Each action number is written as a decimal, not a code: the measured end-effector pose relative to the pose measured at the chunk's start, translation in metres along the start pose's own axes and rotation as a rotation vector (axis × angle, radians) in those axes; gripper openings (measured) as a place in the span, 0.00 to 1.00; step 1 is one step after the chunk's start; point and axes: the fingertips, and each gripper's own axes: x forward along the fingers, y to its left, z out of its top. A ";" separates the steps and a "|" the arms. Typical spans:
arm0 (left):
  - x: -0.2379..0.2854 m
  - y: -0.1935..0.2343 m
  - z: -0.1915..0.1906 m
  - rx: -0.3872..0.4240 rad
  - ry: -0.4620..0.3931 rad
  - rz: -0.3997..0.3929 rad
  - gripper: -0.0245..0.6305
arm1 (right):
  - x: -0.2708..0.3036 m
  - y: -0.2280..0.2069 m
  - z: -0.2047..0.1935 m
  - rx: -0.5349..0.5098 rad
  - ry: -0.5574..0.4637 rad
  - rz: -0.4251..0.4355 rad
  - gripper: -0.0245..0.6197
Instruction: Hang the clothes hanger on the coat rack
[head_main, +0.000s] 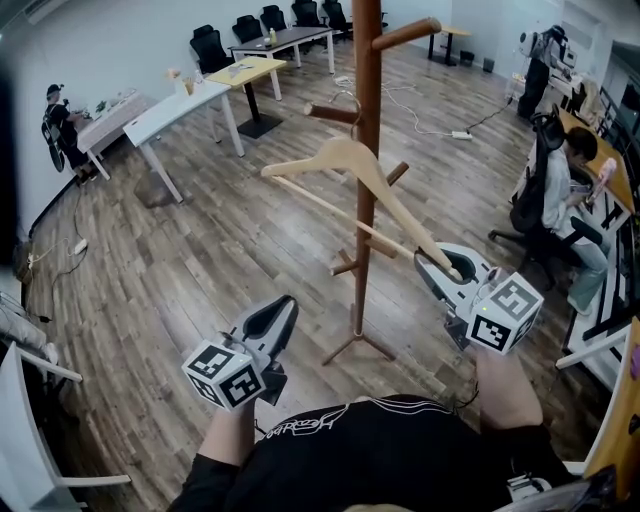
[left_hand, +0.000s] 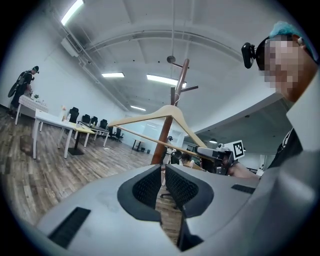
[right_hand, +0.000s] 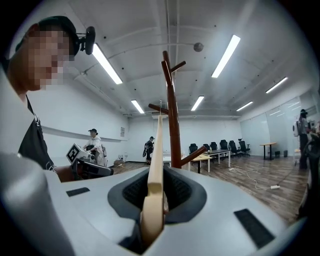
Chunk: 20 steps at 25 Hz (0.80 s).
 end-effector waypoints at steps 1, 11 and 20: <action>0.000 0.001 -0.001 -0.004 0.001 0.004 0.09 | 0.001 -0.001 -0.002 0.005 0.002 -0.001 0.15; 0.001 0.014 -0.020 -0.050 0.019 0.027 0.09 | 0.007 -0.013 -0.023 0.079 0.030 -0.016 0.15; 0.000 0.012 -0.031 -0.061 0.035 0.033 0.09 | 0.006 -0.016 -0.034 0.075 0.042 -0.043 0.15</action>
